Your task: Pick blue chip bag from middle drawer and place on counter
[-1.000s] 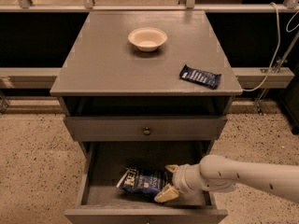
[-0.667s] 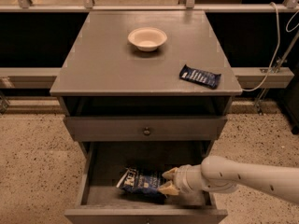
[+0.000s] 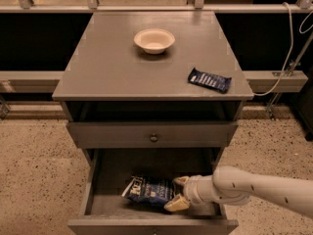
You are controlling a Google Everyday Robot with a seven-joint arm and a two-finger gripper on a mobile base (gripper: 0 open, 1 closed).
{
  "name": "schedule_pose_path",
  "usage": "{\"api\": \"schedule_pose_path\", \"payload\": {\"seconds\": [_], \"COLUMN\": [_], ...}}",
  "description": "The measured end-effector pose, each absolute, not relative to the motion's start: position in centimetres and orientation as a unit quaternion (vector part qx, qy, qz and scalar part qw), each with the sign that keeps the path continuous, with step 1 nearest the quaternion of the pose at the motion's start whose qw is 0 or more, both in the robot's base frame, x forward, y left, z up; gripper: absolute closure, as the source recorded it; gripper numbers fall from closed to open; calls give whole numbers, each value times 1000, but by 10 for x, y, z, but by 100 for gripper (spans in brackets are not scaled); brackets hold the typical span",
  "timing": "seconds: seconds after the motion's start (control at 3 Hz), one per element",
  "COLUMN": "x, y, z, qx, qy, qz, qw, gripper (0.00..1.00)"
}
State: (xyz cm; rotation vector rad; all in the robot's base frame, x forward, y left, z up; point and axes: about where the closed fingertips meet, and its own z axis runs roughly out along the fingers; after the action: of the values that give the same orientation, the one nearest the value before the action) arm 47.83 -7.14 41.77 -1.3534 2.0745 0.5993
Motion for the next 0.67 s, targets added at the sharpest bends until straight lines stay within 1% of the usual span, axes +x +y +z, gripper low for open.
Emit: {"api": "schedule_pose_path", "payload": {"seconds": [0.33, 0.67], "x": [475, 475], "y": [-70, -70], "z": [415, 408], "qx": [-508, -507], "qy": [776, 778], "qz": [234, 235], "qw": [290, 287], "gripper": [25, 29]}}
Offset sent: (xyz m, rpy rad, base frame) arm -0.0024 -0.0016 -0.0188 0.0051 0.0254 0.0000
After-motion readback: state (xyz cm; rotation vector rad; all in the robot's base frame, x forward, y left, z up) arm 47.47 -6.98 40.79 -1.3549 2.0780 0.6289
